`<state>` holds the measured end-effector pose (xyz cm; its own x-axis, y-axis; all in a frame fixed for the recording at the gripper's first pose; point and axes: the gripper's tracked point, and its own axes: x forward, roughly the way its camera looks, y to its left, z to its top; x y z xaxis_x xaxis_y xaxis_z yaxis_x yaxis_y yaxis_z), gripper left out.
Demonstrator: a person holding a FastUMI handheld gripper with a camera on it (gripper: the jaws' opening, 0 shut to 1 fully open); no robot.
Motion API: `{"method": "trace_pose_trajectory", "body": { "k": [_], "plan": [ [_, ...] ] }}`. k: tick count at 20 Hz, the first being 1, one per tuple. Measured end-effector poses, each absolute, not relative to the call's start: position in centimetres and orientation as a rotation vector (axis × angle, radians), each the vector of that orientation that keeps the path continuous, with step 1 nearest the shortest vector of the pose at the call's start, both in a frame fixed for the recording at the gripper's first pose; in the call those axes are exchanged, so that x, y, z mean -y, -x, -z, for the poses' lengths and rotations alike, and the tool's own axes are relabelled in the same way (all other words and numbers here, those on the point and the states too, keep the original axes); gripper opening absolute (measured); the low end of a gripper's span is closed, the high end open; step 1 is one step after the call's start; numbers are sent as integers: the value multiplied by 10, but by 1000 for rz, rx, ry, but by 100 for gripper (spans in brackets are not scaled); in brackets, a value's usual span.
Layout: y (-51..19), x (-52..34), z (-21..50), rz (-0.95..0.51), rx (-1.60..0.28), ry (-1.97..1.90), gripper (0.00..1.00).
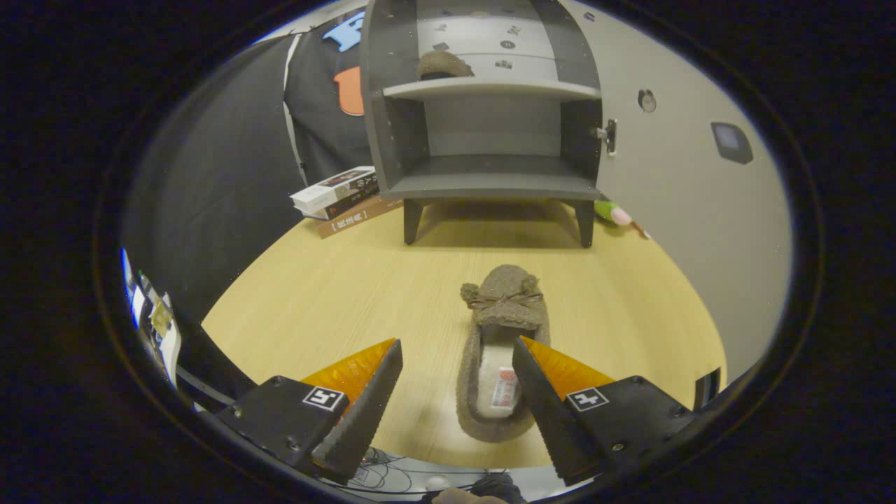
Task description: Open the shoe cabinet door, grab the shoes and put them into the shoe cabinet, then close the shoe cabinet door.
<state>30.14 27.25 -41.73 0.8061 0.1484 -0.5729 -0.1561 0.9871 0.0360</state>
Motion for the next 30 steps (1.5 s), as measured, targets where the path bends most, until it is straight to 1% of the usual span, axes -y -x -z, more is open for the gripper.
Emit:
{"method": "trace_pose_trajectory", "body": {
  "k": [2, 7, 10, 12, 15, 16, 17, 18, 20, 21, 22, 23, 24, 27, 30],
  "plan": [
    [-320, -271, 433, -153, -647, -8, 100],
    [-360, -279, 443, -151, -677, -41, 99],
    [-374, -274, 452, -112, -711, -54, 99],
    [-381, -275, 457, -112, -733, -59, 99],
    [-382, -274, 458, -114, -753, -20, 94],
    [-382, -270, 459, -106, -759, -18, 89],
    [-384, -265, 459, -91, -759, -17, 85],
    [-385, -258, 459, -77, -765, -17, 69],
    [-383, -263, 459, -116, -777, -24, 42],
    [-379, -267, 460, -137, -787, -22, 35],
    [-377, -268, 459, -146, -790, -13, 21],
    [-372, -272, 458, -169, -800, -27, 17],
    [-368, -276, 455, -189, -805, -58, 10],
    [-352, -281, 442, -213, -798, -60, 8],
    [-335, -284, 412, -226, -754, -36, 7]
  ]
}}
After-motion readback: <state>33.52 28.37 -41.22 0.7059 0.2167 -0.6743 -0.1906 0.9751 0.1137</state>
